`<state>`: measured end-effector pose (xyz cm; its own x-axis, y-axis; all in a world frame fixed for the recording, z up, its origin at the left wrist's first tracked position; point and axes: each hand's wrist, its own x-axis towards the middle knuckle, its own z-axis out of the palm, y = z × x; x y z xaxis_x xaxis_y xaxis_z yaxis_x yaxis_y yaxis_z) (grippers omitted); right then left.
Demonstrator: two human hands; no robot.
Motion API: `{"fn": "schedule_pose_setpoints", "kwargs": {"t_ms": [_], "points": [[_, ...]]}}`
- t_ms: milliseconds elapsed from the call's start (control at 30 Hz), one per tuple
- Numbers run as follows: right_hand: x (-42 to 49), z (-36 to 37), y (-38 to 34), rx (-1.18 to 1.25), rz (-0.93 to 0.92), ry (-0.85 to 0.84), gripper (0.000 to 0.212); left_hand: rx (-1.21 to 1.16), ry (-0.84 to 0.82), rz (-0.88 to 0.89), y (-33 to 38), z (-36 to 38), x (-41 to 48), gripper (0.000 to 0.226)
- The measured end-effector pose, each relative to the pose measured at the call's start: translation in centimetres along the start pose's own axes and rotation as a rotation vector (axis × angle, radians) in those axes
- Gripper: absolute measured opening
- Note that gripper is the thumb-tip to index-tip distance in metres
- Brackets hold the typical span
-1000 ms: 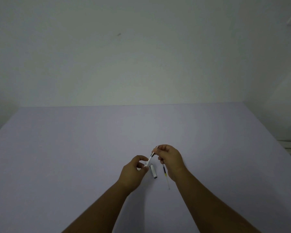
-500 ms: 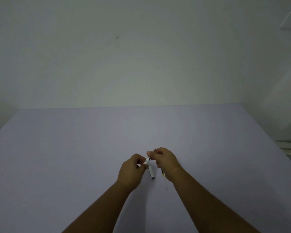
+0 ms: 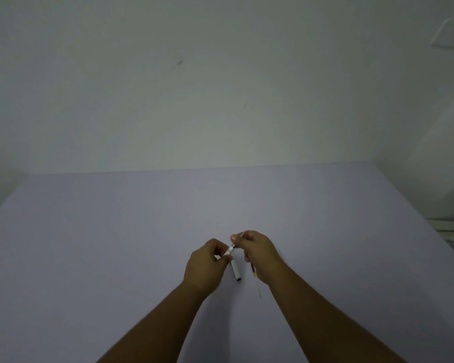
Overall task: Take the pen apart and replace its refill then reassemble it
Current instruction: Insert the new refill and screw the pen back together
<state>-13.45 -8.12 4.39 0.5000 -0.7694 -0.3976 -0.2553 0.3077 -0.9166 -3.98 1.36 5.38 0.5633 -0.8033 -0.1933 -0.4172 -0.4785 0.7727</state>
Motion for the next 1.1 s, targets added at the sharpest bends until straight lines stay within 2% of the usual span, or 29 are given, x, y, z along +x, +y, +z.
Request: {"fn": "schedule_pose_setpoints", "kwargs": {"t_ms": [67, 100, 300, 433, 500, 600, 667, 800, 867, 933, 967, 1033, 1100], "points": [[0.13, 0.3, 0.05, -0.101, 0.031, 0.079, 0.035, 0.008, -0.007, 0.002, 0.02, 0.16, -0.07, 0.005], [0.1, 0.43, 0.03, -0.141, 0.036, 0.096, 0.038, 0.008, -0.009, 0.002, -0.02, 0.18, -0.12, 0.005], [-0.43, 0.28, 0.18, 0.019, 0.012, -0.043, 0.006, 0.009, 0.006, -0.021, -0.14, -0.07, 0.11, 0.005], [-0.31, 0.61, 0.17, -0.183, 0.072, 0.068, 0.032, 0.038, -0.016, -0.007, -0.21, 0.25, -0.18, 0.006], [-0.49, 0.59, 0.14, -0.177, 0.061, 0.039, 0.031, 0.017, -0.015, -0.003, -0.42, 0.23, -0.37, 0.006], [-0.78, 0.29, 0.14, 0.026, 0.029, -0.043, 0.008, 0.01, 0.0, -0.011, -0.57, -0.04, -0.4, 0.006], [-0.74, 0.3, 0.27, 0.035, 0.023, -0.039, 0.005, 0.018, 0.003, -0.016, -0.56, -0.13, -0.41, 0.006], [-0.55, 0.66, 0.15, -0.09, 0.118, 0.075, 0.034, 0.019, 0.001, -0.004, -0.45, 0.02, -0.46, 0.009], [-0.56, 0.53, 0.11, 0.013, 0.117, 0.032, 0.028, 0.006, 0.004, 0.004, -0.36, -0.02, -0.45, 0.008], [-0.54, 0.38, 0.13, 0.162, 0.08, -0.026, 0.009, -0.003, 0.011, 0.005, -0.18, -0.16, -0.43, 0.007], [-0.62, 0.34, 0.1, 0.195, 0.057, -0.039, 0.006, -0.001, 0.013, 0.004, -0.08, -0.21, -0.44, 0.006], [-0.64, 0.4, -0.01, 0.171, 0.06, -0.016, 0.011, 0.006, 0.013, 0.004, 0.09, -0.16, -0.5, 0.006], [-0.62, 0.47, -0.36, 0.046, 0.109, 0.028, 0.025, 0.007, 0.009, 0.003, 0.14, -0.04, -0.6, 0.006]]}}
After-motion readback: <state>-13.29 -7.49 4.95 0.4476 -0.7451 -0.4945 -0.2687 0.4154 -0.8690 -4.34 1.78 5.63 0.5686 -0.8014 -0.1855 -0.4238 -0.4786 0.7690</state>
